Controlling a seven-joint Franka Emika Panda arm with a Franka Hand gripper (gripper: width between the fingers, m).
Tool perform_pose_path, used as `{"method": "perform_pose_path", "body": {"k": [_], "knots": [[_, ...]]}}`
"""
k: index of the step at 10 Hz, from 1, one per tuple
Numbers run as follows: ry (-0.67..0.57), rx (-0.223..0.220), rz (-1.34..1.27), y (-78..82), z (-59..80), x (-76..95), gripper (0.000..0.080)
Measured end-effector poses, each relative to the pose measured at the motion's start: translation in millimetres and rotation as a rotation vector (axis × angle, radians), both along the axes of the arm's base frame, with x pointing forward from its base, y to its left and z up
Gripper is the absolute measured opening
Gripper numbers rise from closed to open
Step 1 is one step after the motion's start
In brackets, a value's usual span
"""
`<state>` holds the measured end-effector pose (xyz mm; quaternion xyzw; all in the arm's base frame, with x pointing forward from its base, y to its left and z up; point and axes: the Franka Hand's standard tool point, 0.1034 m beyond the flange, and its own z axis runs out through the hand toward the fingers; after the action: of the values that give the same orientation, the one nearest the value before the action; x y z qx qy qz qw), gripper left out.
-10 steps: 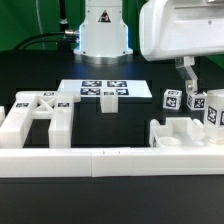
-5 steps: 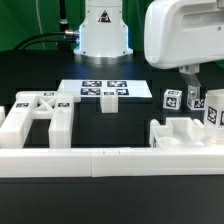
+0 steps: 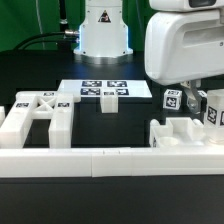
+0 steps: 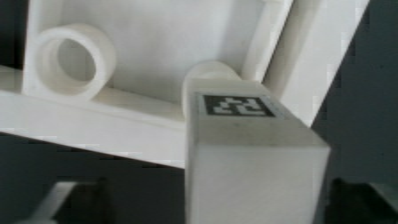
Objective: Assemble chair
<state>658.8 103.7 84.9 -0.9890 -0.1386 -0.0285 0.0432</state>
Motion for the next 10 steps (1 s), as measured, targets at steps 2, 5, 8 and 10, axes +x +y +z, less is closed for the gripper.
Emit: {"method": "perform_pose_path", "body": {"k": [2, 5, 8, 10], "knots": [[0.0, 0.0, 0.0, 0.0, 0.0, 0.0, 0.0281], [0.003, 0.003, -0.027, -0.1, -0.2, -0.2, 0.0285], [0.001, 0.03, -0.275, 0.9, -0.5, 0.0, 0.0285], [-0.004, 0.048, -0.478, 3.4, -0.9, -0.1, 0.0285]]}}
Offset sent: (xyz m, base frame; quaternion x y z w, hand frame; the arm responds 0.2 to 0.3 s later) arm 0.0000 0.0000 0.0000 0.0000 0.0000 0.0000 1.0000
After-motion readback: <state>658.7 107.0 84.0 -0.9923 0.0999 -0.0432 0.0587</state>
